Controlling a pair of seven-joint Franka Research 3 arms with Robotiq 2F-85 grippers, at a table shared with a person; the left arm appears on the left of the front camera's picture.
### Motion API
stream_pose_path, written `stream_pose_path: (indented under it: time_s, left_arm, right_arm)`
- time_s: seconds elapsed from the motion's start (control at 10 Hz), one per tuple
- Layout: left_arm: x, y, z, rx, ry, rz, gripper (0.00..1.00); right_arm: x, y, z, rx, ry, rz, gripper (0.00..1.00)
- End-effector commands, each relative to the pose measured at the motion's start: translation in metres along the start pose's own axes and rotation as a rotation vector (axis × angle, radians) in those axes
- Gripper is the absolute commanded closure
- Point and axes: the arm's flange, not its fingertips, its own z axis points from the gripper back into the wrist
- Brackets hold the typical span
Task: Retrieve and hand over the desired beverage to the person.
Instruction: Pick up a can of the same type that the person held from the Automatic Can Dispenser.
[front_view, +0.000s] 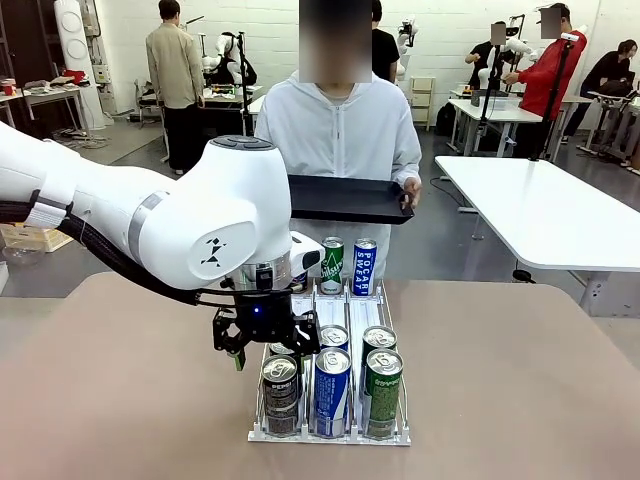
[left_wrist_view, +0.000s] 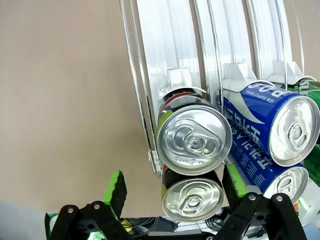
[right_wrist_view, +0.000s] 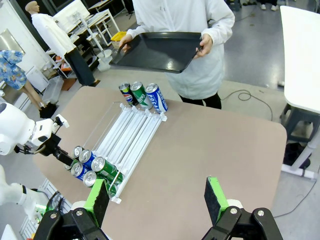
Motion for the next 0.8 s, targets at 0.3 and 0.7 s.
stream_pose_path:
  time_s: [0.3,0.7]
  left_arm:
    - [-0.0045,0.0024,-0.0039,-0.044,0.024,-0.022,0.54]
    - [-0.0034,0.0031,-0.0057,-0.059,0.067,-0.014,1.0]
  right_arm:
    - [0.0007,-0.0006,-0.0016,0.026,-0.007,-0.004,0.0]
    - [0.0007,-0.0006,-0.0016,0.026,-0.007,-0.004,0.0]
